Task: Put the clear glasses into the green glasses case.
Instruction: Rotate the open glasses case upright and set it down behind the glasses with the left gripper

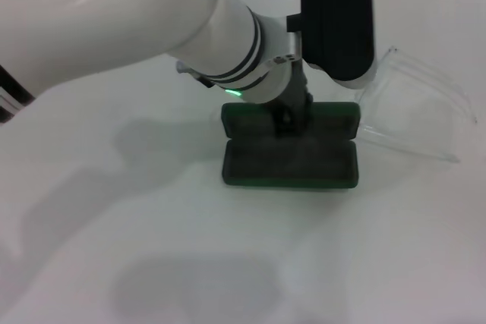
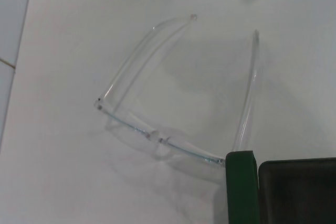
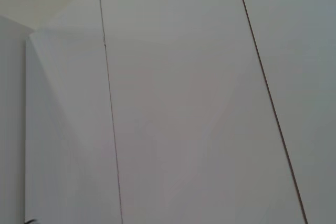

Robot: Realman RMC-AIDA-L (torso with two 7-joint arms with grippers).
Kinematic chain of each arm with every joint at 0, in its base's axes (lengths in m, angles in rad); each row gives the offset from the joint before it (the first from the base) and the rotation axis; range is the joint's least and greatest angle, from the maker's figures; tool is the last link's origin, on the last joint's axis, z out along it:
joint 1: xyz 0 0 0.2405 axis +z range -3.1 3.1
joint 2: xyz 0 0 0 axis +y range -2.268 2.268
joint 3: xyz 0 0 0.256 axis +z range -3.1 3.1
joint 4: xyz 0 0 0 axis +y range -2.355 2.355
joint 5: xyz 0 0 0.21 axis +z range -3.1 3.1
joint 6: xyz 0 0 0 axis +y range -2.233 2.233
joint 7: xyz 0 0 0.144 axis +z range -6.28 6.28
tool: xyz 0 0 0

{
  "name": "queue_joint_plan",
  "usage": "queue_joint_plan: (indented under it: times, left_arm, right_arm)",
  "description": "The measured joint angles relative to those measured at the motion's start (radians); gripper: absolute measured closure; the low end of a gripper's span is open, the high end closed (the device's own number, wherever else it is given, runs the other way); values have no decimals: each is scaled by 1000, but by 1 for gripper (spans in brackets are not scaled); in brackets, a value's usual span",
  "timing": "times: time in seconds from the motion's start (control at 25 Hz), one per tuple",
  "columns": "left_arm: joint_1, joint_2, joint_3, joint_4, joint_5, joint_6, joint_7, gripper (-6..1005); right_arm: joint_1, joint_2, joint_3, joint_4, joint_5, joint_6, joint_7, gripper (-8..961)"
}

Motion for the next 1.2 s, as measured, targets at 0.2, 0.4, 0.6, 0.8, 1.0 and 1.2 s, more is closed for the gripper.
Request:
queue_joint_plan:
  times: [0.2, 0.4, 0.6, 0.8, 1.0, 1.2]
  left_arm:
    - [-12, 0, 31, -9, 7, -49, -7, 813]
    - [-7, 0, 68, -27, 26, -106, -29, 814]
    - [0, 0, 122, -32, 92, -148, -85, 814]
    - [1, 0, 146, -31, 124, -159, -138, 814]
    - [11, 0, 148, -25, 126, -170, -165, 813]
    - [27, 0, 148, -17, 128, -191, -167, 813]
  right_arm:
    - [1, 0, 1, 0, 0, 0, -10, 118]
    - [-5, 1, 4, -1, 0, 0, -12, 119]
    - [-6, 1, 9, -1, 0, 0, -13, 121]
    - [-3, 1, 9, 4, -1, 0, -13, 123]
    - [-3, 0, 9, 12, 0, 0, -13, 125]
    - [-4, 0, 9, 13, 0, 0, -13, 126]
